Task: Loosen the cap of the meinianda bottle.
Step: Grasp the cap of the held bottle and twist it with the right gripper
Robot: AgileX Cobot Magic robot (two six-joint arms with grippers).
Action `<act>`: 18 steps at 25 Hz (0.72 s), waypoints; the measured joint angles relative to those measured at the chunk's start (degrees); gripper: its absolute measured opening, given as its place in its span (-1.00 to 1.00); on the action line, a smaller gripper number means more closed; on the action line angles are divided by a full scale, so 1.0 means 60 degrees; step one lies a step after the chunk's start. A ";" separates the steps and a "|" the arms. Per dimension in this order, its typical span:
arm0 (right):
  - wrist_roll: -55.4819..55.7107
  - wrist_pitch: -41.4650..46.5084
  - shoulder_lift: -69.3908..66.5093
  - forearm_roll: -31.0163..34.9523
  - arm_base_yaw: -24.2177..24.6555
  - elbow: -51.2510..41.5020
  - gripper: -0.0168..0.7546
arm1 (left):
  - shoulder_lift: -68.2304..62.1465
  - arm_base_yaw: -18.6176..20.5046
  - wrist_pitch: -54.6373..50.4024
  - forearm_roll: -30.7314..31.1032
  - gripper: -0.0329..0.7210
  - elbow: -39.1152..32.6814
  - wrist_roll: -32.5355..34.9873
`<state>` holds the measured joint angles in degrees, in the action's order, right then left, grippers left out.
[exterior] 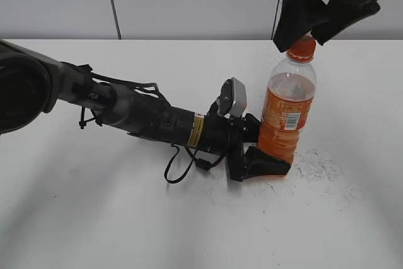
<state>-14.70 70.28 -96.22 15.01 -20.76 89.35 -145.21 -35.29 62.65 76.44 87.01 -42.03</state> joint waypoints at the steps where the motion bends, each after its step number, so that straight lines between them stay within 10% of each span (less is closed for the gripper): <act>1: 0.1187 0.0000 0.0000 -0.0028 0.0000 0.0000 0.39 | 0.0000 0.0000 0.0000 0.0000 0.58 0.0000 0.0000; 9: 0.1932 -0.0009 0.0000 -0.0291 0.0000 0.0000 -0.28 | 0.0000 0.0000 -0.0001 -0.0001 0.58 0.0000 -0.0010; 18: -0.6823 0.0011 0.0000 0.0059 -0.0009 0.0016 -0.28 | 0.0000 0.0000 -0.0001 0.0025 0.58 0.0000 -0.0010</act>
<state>-55.64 70.35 -96.22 15.36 -20.81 89.44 -145.21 -35.29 62.64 76.60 87.01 -42.09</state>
